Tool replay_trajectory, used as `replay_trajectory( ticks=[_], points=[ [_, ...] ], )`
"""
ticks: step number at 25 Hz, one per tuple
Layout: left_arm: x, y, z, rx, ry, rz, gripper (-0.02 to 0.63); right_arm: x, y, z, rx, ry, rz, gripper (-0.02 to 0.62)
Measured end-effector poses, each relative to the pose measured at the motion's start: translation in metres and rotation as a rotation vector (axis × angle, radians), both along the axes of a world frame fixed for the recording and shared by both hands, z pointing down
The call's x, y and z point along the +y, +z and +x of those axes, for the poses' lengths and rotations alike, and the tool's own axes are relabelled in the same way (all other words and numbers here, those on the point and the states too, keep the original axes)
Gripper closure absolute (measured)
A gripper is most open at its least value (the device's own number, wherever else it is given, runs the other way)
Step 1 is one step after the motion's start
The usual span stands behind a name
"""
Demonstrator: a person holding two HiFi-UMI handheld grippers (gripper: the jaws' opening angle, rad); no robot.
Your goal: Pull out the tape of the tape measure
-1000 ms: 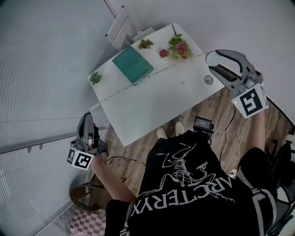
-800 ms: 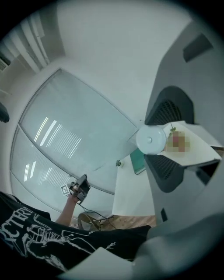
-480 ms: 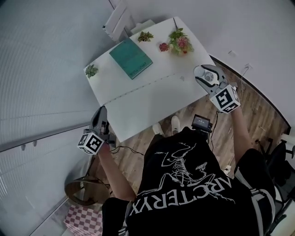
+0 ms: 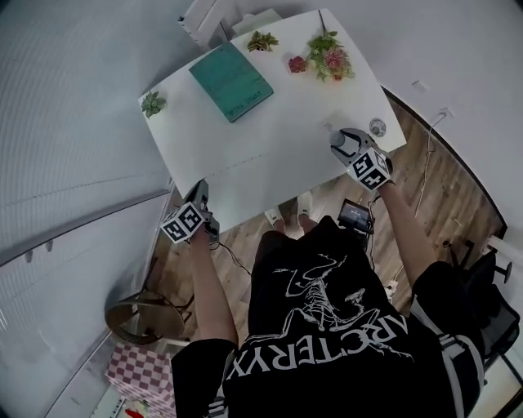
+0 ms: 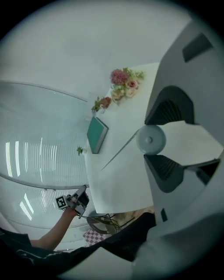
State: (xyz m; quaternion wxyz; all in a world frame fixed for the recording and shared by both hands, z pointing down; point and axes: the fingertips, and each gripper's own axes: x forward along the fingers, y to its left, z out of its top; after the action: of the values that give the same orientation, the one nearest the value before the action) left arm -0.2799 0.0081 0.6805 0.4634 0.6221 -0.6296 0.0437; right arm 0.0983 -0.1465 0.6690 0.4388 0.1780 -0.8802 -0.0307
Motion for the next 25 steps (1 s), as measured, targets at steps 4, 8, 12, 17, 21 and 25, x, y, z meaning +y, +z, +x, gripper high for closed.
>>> replay_trajectory(
  ticks=[4, 8, 12, 17, 21, 25],
  points=[
    [0.002, 0.029, -0.002, -0.066, 0.023, -0.093, 0.588, 0.005, 0.036, -0.001, 0.029, 0.009, -0.090, 0.377],
    [-0.002, 0.039, -0.003, -0.085, 0.002, -0.116, 0.588, 0.005, 0.052, -0.003, 0.039, 0.039, -0.133, 0.377],
    [-0.001, 0.045, -0.004, -0.118, -0.001, -0.102, 0.563, 0.007, 0.057, -0.004, 0.004, 0.074, -0.224, 0.374],
    [0.010, 0.044, -0.008, -0.146, -0.036, -0.082, 0.459, -0.001, 0.050, 0.003, -0.128, 0.212, -0.278, 0.238],
    [0.018, 0.014, -0.023, -0.195, -0.068, -0.006, 0.459, -0.012, 0.021, 0.030, -0.223, 0.382, -0.238, 0.238],
    [0.017, -0.041, -0.032, -0.288, -0.058, 0.111, 0.462, -0.020, -0.031, 0.047, -0.344, 0.478, -0.162, 0.238]
  ],
)
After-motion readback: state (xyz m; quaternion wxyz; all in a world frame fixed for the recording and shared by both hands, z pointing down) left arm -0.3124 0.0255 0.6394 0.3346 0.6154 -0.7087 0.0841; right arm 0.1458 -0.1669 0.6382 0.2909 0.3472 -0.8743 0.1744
